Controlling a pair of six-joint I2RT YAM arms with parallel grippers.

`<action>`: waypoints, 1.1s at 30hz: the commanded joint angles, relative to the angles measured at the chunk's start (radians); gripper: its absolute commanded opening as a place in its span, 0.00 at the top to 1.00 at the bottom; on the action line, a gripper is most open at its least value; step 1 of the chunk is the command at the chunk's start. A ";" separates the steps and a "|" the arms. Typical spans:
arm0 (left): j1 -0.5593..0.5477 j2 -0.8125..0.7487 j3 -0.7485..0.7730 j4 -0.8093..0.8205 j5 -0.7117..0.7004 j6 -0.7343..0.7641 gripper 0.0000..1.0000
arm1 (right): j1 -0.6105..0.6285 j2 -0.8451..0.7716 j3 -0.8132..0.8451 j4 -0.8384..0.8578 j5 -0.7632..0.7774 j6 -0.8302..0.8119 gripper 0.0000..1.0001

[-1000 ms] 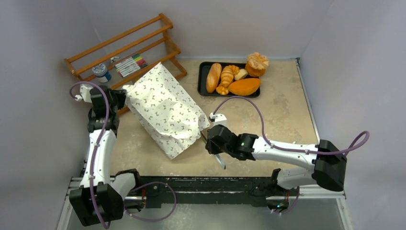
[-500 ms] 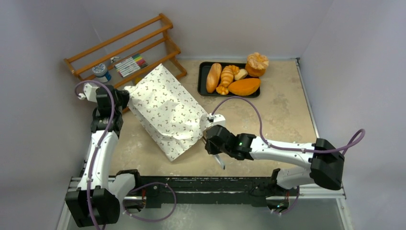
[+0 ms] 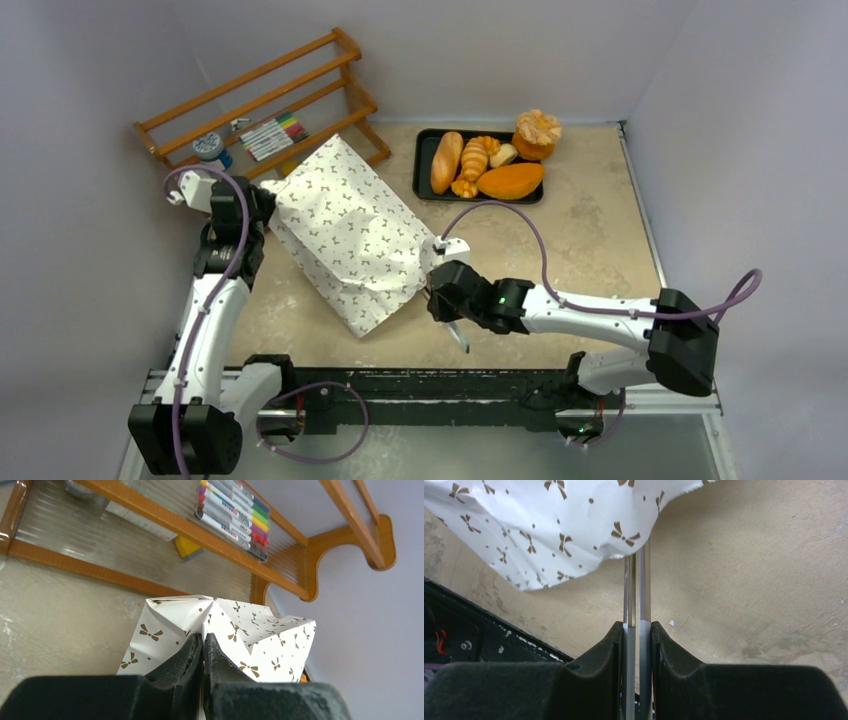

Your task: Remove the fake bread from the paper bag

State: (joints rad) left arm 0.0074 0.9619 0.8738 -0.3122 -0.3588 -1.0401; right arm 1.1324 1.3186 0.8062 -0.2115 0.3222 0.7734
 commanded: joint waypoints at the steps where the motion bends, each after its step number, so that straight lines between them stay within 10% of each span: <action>1: 0.005 0.008 0.031 0.038 -0.014 0.009 1.00 | 0.005 0.003 0.052 0.050 0.006 -0.014 1.00; 33: -0.044 -0.040 0.041 0.060 -0.017 -0.038 1.00 | 0.004 0.089 0.084 0.105 -0.024 -0.033 1.00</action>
State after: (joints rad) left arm -0.0296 0.9108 0.8631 -0.2504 -0.3691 -1.1042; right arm 1.1324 1.4147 0.8356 -0.1543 0.2966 0.7578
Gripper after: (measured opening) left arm 0.020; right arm 0.244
